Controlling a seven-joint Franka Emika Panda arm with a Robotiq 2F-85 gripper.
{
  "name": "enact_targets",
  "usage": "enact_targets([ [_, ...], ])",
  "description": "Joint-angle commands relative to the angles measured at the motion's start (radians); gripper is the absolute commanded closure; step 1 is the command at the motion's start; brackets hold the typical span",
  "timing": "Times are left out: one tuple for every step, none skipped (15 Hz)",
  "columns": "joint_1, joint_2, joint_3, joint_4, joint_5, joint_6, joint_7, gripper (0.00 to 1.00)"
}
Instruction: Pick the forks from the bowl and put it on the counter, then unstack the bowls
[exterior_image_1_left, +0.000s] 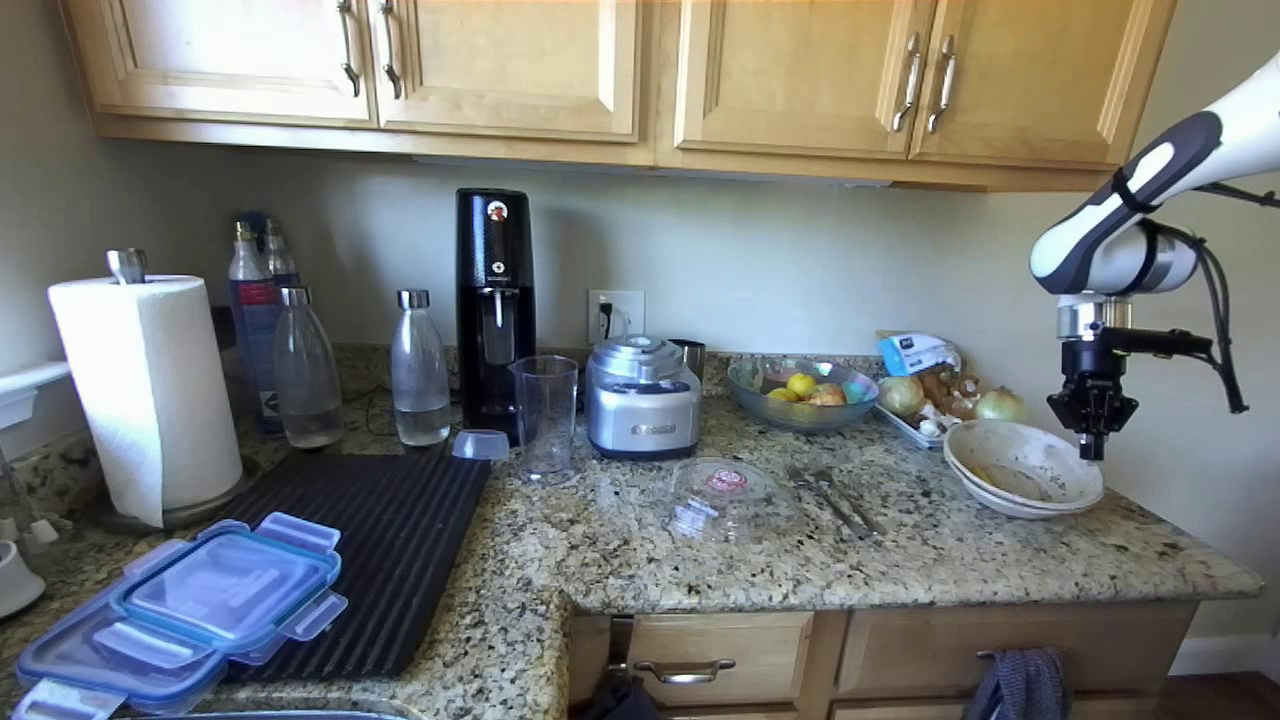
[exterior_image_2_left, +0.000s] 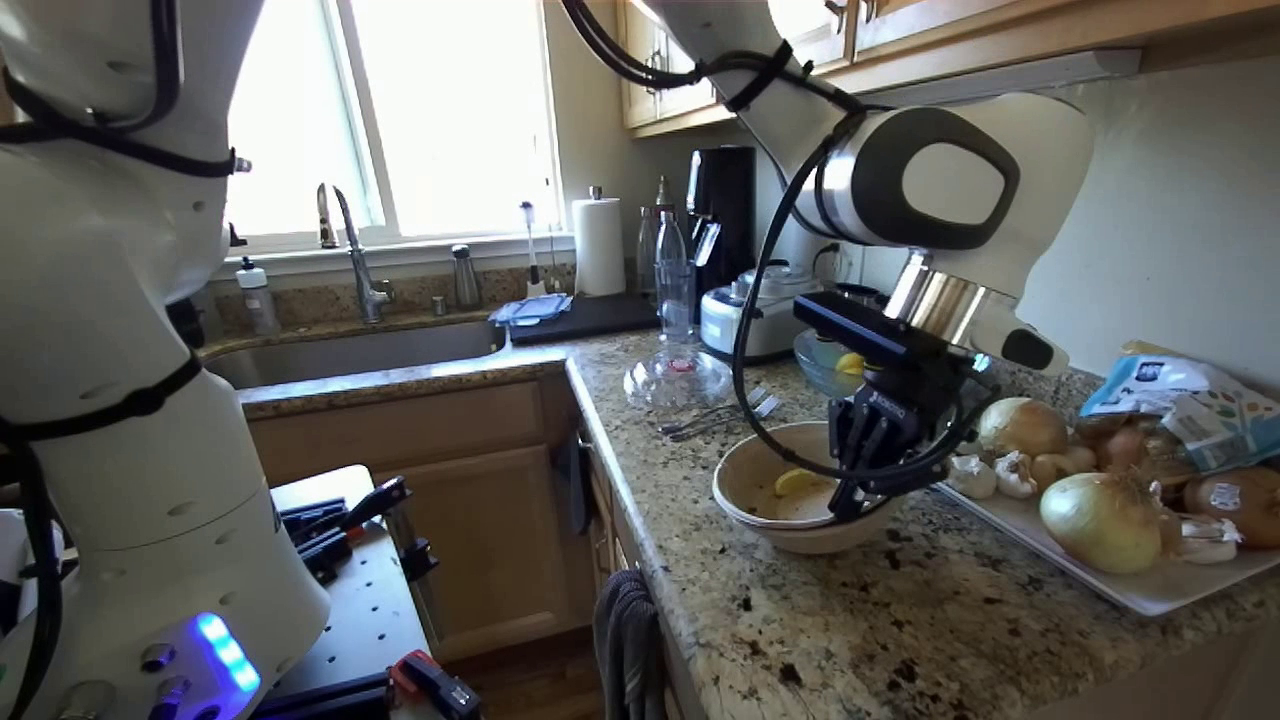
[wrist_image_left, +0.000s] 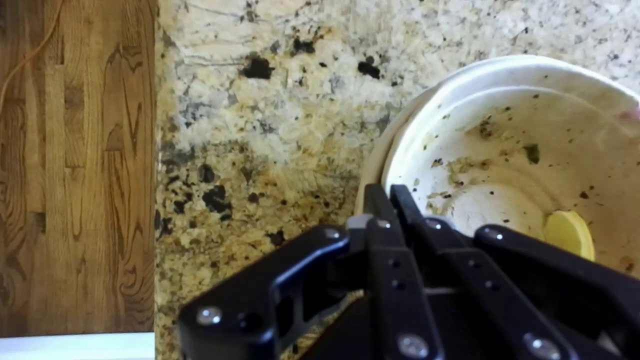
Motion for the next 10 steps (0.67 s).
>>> enact_targets([
  [-0.040, 0.039, 0.018, 0.054, 0.036, -0.056, -0.018, 0.95],
  [-0.042, 0.047, 0.018, 0.065, 0.039, -0.062, -0.016, 0.95],
  [-0.042, 0.055, 0.018, 0.076, 0.038, -0.066, -0.013, 0.94],
  [-0.040, 0.058, 0.018, 0.082, 0.034, -0.070, -0.010, 0.70],
  [-0.039, 0.058, 0.019, 0.089, 0.030, -0.075, -0.014, 0.68],
  [-0.034, 0.055, 0.019, 0.093, 0.023, -0.079, -0.010, 0.67],
  [-0.027, 0.048, 0.019, 0.093, 0.016, -0.076, -0.005, 0.60],
  [-0.022, 0.041, 0.021, 0.091, 0.012, -0.073, -0.004, 0.55],
  [-0.016, 0.032, 0.024, 0.089, 0.008, -0.066, -0.004, 0.48],
  [-0.013, 0.026, 0.027, 0.087, 0.006, -0.059, -0.007, 0.42],
])
